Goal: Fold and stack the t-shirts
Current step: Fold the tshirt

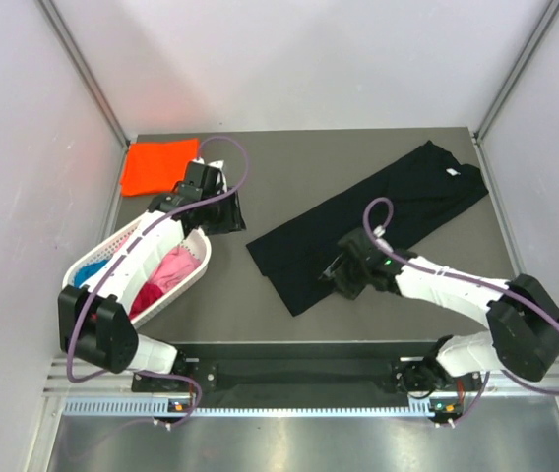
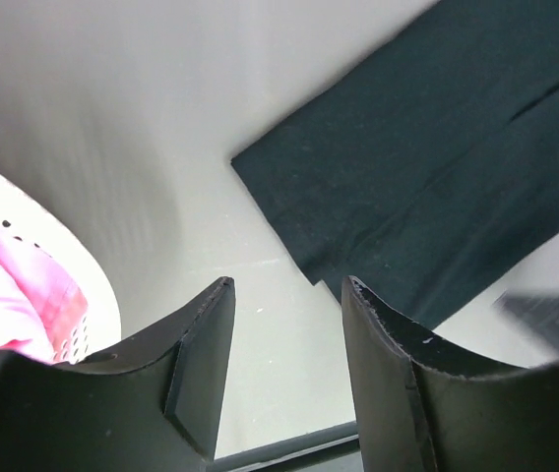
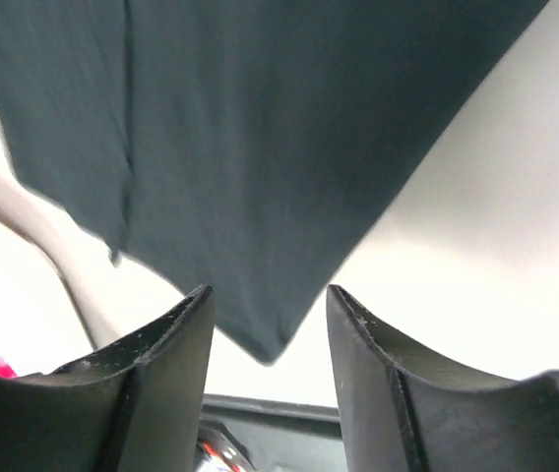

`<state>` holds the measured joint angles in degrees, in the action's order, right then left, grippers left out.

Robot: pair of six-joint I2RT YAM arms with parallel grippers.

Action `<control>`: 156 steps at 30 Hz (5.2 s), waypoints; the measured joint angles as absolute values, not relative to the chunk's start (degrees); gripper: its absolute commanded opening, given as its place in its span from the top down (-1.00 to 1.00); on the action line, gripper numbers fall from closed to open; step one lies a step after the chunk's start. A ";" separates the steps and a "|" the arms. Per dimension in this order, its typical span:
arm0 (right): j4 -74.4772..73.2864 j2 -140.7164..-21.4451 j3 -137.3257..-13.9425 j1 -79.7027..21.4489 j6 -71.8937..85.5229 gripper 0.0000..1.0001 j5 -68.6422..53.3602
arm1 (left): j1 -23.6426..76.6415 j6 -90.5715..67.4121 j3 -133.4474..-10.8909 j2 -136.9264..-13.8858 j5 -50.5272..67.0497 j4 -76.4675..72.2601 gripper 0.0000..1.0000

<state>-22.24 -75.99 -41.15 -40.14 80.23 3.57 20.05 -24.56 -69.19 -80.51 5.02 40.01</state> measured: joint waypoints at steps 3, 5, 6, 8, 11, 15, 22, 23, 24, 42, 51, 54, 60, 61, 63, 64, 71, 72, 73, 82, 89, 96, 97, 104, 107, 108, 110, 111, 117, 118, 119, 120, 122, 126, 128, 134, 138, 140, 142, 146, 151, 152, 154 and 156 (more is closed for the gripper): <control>-20.97 -78.74 -41.43 -48.47 85.36 0.03 5.37 | 18.74 -25.39 -68.60 -80.86 5.30 39.81 -0.04; -20.99 -81.28 -42.52 -52.53 88.12 0.03 6.63 | 17.65 -25.65 -68.55 -81.62 6.33 39.75 -0.04; -21.10 -82.72 -43.24 -54.59 89.69 0.03 7.33 | 17.12 -25.82 -68.55 -82.15 6.94 39.72 -0.04; -21.12 -84.55 -44.14 -57.06 92.20 0.03 8.38 | 16.38 -26.04 -68.55 -83.22 7.88 39.70 -0.04; -21.37 -86.13 -44.80 -59.75 95.83 0.03 10.04 | 16.05 -26.26 -68.49 -84.01 8.73 39.72 -0.04; -21.65 -87.61 -45.06 -61.36 98.87 0.05 11.09 | 16.05 -26.33 -68.49 -84.01 9.76 39.59 -0.04; -22.44 -89.52 -46.98 -63.16 101.43 0.11 12.78 | 16.05 -26.46 -68.49 -84.18 10.26 39.42 -0.04; -22.09 -90.02 -47.11 -63.64 101.86 0.13 12.86 | 16.05 -26.46 -68.49 -84.29 10.26 39.44 -0.04; -22.09 -90.48 -47.13 -64.05 102.24 0.15 12.84 | 16.05 -26.46 -68.49 -84.47 10.26 39.44 -0.04; -25.04 -89.60 -46.24 -66.00 101.80 1.00 13.45 | 16.23 -25.12 -68.05 -84.77 18.72 38.63 -0.11; -30.37 -77.89 -38.87 -67.18 99.02 1.00 13.93 | 19.81 -23.75 -62.78 -83.74 21.15 37.95 -0.14; -32.51 -74.30 -36.47 -68.62 99.18 1.00 13.91 | 22.59 -23.62 -60.20 -83.72 20.10 37.69 -0.14; -37.95 -65.65 -32.42 -72.40 101.08 1.00 14.24 | 27.27 -24.32 -55.48 -84.51 19.38 36.67 -0.12; -38.68 -63.86 -31.68 -73.28 101.67 1.00 14.39 | 27.66 -24.43 -55.27 -85.17 19.11 36.23 -0.12; -39.44 -60.88 -30.17 -74.54 102.59 1.00 14.61 | 28.36 -24.88 -55.16 -86.72 18.55 35.35 -0.11; -39.88 -59.61 -29.54 -74.89 102.98 1.00 14.76 | 28.62 -25.06 -55.00 -87.37 18.48 34.76 -0.11; -40.66 -56.14 -27.29 -75.53 104.40 1.00 15.51 | 31.05 -26.52 -52.99 -89.08 18.20 31.94 -0.08; -40.77 -55.96 -27.29 -75.68 104.47 1.00 15.64 | 31.31 -26.87 -52.77 -89.36 18.37 31.55 -0.07; -40.91 -55.75 -27.29 -75.81 104.60 1.00 15.75 | 31.46 -27.09 -52.66 -89.78 18.48 31.20 -0.06; -41.41 -54.24 -26.65 -76.36 104.62 1.00 16.29 | 31.64 -27.79 -52.73 -94.94 18.70 28.97 0.58; -41.15 -56.97 -27.22 -76.40 101.06 0.94 16.56 | 31.77 -28.29 -52.75 -95.55 17.96 28.93 1.00; -43.07 -66.32 -36.07 -76.49 94.24 0.24 16.78 | 31.99 -28.86 -52.75 -95.35 16.62 29.06 1.00; -43.48 -66.67 -37.60 -76.49 93.36 0.19 17.15 | 31.99 -28.97 -52.73 -95.33 16.51 29.06 1.00; -46.70 -61.52 -44.16 -63.57 83.74 0.16 20.01 | 32.03 -29.93 -51.44 -93.36 14.00 29.08 1.00; -47.13 -57.98 -46.57 -46.48 74.67 0.15 20.78 | 32.03 -30.22 -50.70 -92.33 13.61 29.06 1.00; -46.72 -57.76 -48.01 -41.19 71.70 0.15 21.04 | 32.03 -30.35 -50.52 -92.09 13.58 29.06 1.00; -45.50 -59.13 -51.77 -31.55 65.45 0.14 21.45 | 32.03 -30.46 -50.13 -91.59 13.61 29.02 1.00; -44.51 -61.25 -54.28 -26.89 62.37 0.14 21.39 | 32.03 -30.52 -50.00 -91.44 13.63 29.02 1.00; -39.79 -82.26 -74.96 -15.09 50.94 0.21 21.17 | 32.03 -30.57 -48.93 -90.43 13.69 28.86 1.00; -39.33 -88.86 -78.76 -14.33 49.82 0.22 21.34 | 32.03 -30.59 -48.56 -90.08 13.78 28.82 1.00; -38.83 -93.69 -82.76 -13.87 48.75 0.24 21.34 | 32.03 -30.63 -48.27 -89.78 13.82 28.82 1.00; -38.94 -97.47 -85.91 -13.67 48.10 0.24 21.32 | 32.03 -30.72 -47.90 -89.38 13.87 28.80 1.00; -38.46 -105.41 -93.14 -13.58 46.83 0.27 21.41 | 32.03 -30.83 -47.31 -88.64 13.91 28.69 1.00; -38.61 -117.54 -104.03 -13.56 46.00 0.29 21.89 | 32.03 -31.20 -46.72 -87.77 14.13 28.64 1.00; -38.52 -121.67 -107.04 -13.56 46.06 0.31 22.48 | 32.03 -31.35 -46.65 -87.68 14.20 28.64 1.00; -38.63 -129.27 -112.64 -13.19 46.87 0.32 24.18 | 32.03 -31.38 -46.37 -87.57 15.00 28.60 1.00; -38.52 -131.61 -114.17 -12.64 48.18 0.32 25.85 | 32.03 -31.38 -45.98 -87.18 15.46 28.64 1.00; -38.59 -133.05 -115.66 -12.27 48.80 0.32 26.11 | 32.03 -31.38 -45.93 -86.89 15.59 28.64 1.00; -38.44 -134.74 -117.27 -11.88 49.36 0.32 26.13 | 32.03 -31.38 -45.84 -86.67 15.59 28.64 1.00; -38.41 -136.97 -118.30 -11.29 49.84 0.32 26.20 | 32.03 -31.38 -45.63 -86.63 15.64 28.62 1.00; -38.72 -139.92 -121.01 -10.74 50.35 0.47 25.93 | 32.03 -31.38 -45.60 -86.63 15.64 28.62 1.00; -38.70 -140.09 -121.47 -10.70 50.41 0.51 25.82 | 32.03 -31.40 -45.60 -86.63 15.62 28.62 1.00; -38.50 -140.68 -122.54 -10.61 50.50 0.61 25.45 | 32.03 -31.40 -45.60 -86.63 15.64 28.62 1.00; -38.24 -141.40 -123.44 -10.59 50.57 0.67 24.97 | 32.03 -31.44 -45.60 -86.63 15.64 28.64 1.00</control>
<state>-38.24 -141.40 -123.44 -10.59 50.57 24.97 32.03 -31.44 -45.60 -86.63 15.64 28.64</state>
